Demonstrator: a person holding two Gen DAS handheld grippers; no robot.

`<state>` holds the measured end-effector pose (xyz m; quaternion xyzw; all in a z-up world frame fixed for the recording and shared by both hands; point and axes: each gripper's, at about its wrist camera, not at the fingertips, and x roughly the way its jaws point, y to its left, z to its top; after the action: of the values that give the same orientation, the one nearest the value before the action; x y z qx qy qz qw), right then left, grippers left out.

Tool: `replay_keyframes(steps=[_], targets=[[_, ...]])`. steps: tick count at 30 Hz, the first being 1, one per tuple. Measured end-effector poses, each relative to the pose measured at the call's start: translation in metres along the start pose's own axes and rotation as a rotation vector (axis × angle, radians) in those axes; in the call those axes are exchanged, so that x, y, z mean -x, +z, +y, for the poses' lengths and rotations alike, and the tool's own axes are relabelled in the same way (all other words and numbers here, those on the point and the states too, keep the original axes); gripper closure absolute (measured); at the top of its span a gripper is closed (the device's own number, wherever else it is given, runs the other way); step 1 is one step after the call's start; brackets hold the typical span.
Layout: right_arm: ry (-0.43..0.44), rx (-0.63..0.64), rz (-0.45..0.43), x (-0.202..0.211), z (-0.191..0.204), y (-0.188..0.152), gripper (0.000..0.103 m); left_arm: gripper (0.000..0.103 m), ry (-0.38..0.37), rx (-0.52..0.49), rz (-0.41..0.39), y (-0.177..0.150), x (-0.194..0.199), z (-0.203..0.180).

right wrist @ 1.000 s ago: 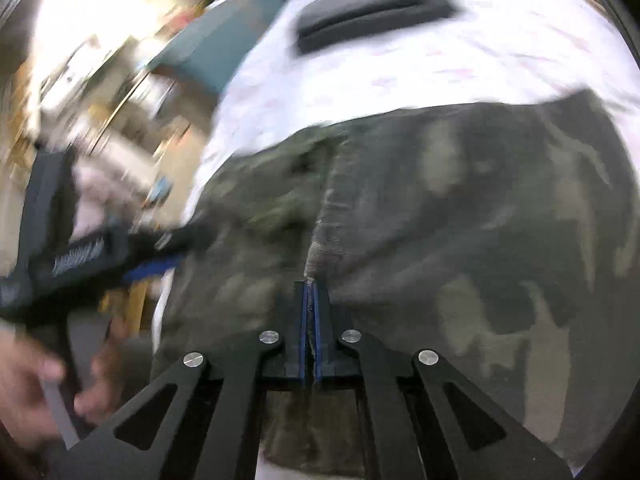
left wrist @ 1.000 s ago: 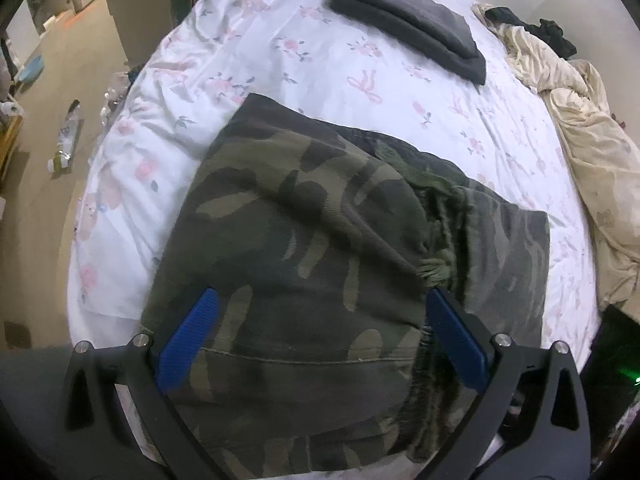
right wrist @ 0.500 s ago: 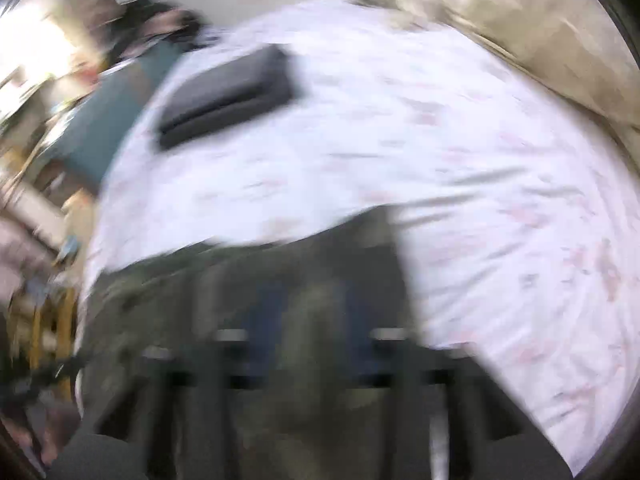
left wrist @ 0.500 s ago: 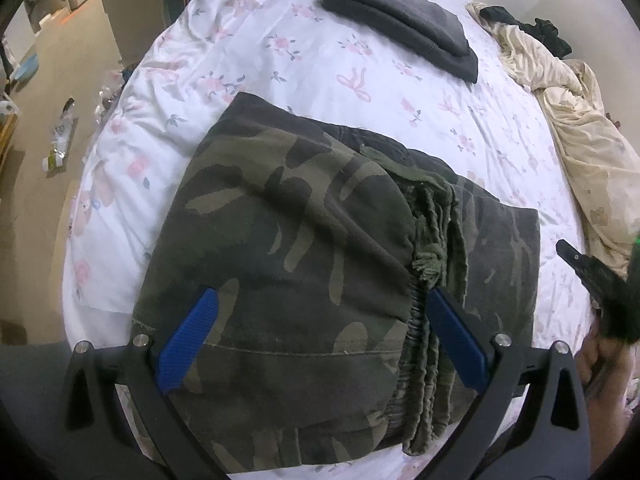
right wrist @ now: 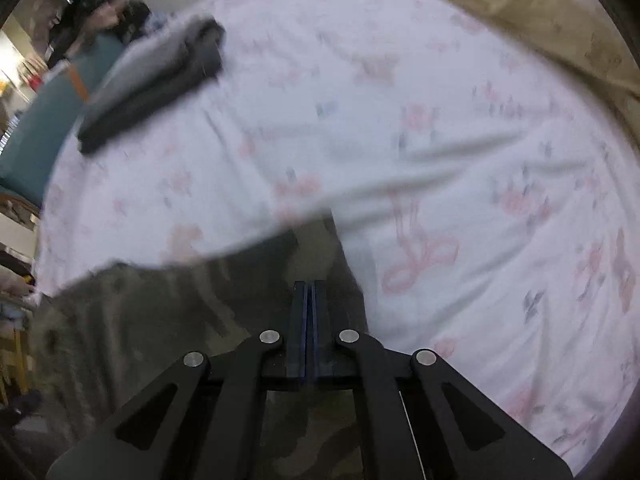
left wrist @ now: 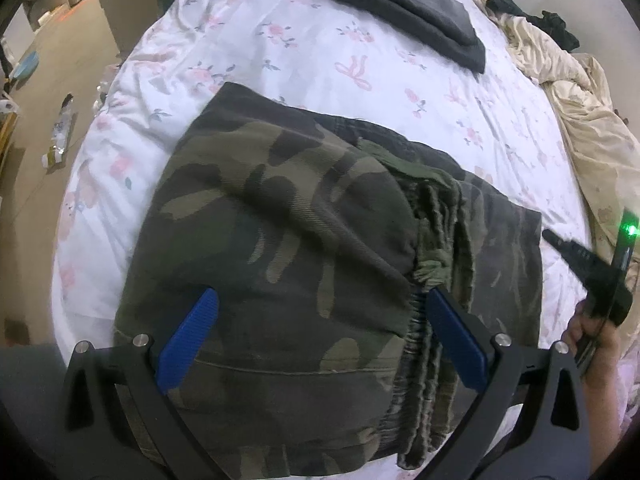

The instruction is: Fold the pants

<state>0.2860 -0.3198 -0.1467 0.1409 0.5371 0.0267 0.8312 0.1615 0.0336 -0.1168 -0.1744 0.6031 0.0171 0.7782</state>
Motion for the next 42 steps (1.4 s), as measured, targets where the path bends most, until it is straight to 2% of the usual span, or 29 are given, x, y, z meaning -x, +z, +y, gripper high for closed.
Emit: replay_keyframes(steps=[3,6,8,12,16,19,20,21,23,26,28,29,30,31,33,34,35,37,38,39,41,42], targets=[[-0.080,0.020,0.046,-0.024,0.001,0.011,0.103,0.001,0.012,-0.040,-0.007,-0.002,0.000,-0.004],[-0.117,0.007,0.102,-0.048,-0.007,0.014,0.103,0.001,0.028,-0.026,-0.007,-0.001,-0.002,0.000],[-0.135,0.003,0.097,-0.044,-0.003,0.025,0.103,0.001,0.028,0.005,-0.006,0.001,-0.002,0.005],[-0.078,0.017,0.077,0.000,0.002,0.019,0.103,0.001,0.024,0.001,-0.022,0.003,0.002,0.003],[-0.025,0.000,0.160,0.051,-0.013,-0.031,0.102,0.001,-0.013,-0.010,-0.042,0.004,0.011,-0.005],[-0.016,-0.017,0.270,0.062,-0.019,-0.087,0.102,0.001,-0.022,-0.029,-0.059,0.002,0.017,-0.013],[-0.031,-0.020,0.311,0.059,-0.020,-0.103,0.102,0.001,-0.027,-0.033,-0.063,0.001,0.018,-0.016],[-0.088,-0.004,0.356,0.056,-0.017,-0.117,0.102,0.001,-0.032,-0.040,-0.066,0.000,0.019,-0.018],[-0.181,0.044,0.368,0.051,-0.009,-0.126,0.102,0.001,-0.036,-0.054,-0.071,0.000,0.020,-0.021],[-0.212,0.023,0.511,0.022,-0.015,-0.152,0.102,0.001,-0.021,-0.078,-0.095,-0.003,0.026,-0.019],[-0.182,0.025,0.473,0.027,-0.016,-0.158,0.101,0.001,-0.012,-0.073,-0.098,-0.005,0.028,-0.013],[-0.106,-0.012,0.449,0.036,-0.019,-0.157,0.098,0.001,-0.014,-0.066,-0.095,-0.006,0.028,-0.010],[-0.051,-0.044,0.418,0.047,-0.022,-0.156,0.099,0.001,-0.020,-0.055,-0.091,-0.008,0.029,-0.006],[-0.071,-0.049,0.378,0.060,-0.025,-0.155,0.101,0.001,-0.027,-0.047,-0.090,-0.010,0.031,-0.004],[-0.174,-0.013,0.302,0.081,-0.027,-0.153,0.097,0.001,-0.028,-0.054,-0.097,-0.012,0.033,-0.001],[-0.182,-0.019,0.283,0.086,-0.029,-0.154,0.097,0.001,-0.022,-0.065,-0.106,-0.013,0.035,-0.001],[-0.153,-0.045,0.275,0.088,-0.032,-0.155,0.097,0.001,-0.014,-0.073,-0.115,-0.013,0.037,-0.001],[-0.129,-0.068,0.297,0.080,-0.035,-0.157,0.097,0.001,-0.002,-0.077,-0.131,-0.014,0.040,0.002],[-0.152,-0.069,0.309,0.072,-0.037,-0.160,0.097,0.001,0.000,-0.073,-0.134,-0.015,0.041,0.004],[-0.185,-0.060,0.345,0.057,-0.039,-0.167,0.097,0.001,0.001,-0.068,-0.134,-0.015,0.041,0.005],[-0.187,-0.094,0.423,0.034,-0.047,-0.177,0.100,0.001,0.003,-0.061,-0.132,-0.015,0.041,0.007],[-0.189,-0.109,0.399,0.038,-0.048,-0.175,0.101,0.001,0.003,-0.058,-0.134,-0.015,0.041,0.007]])
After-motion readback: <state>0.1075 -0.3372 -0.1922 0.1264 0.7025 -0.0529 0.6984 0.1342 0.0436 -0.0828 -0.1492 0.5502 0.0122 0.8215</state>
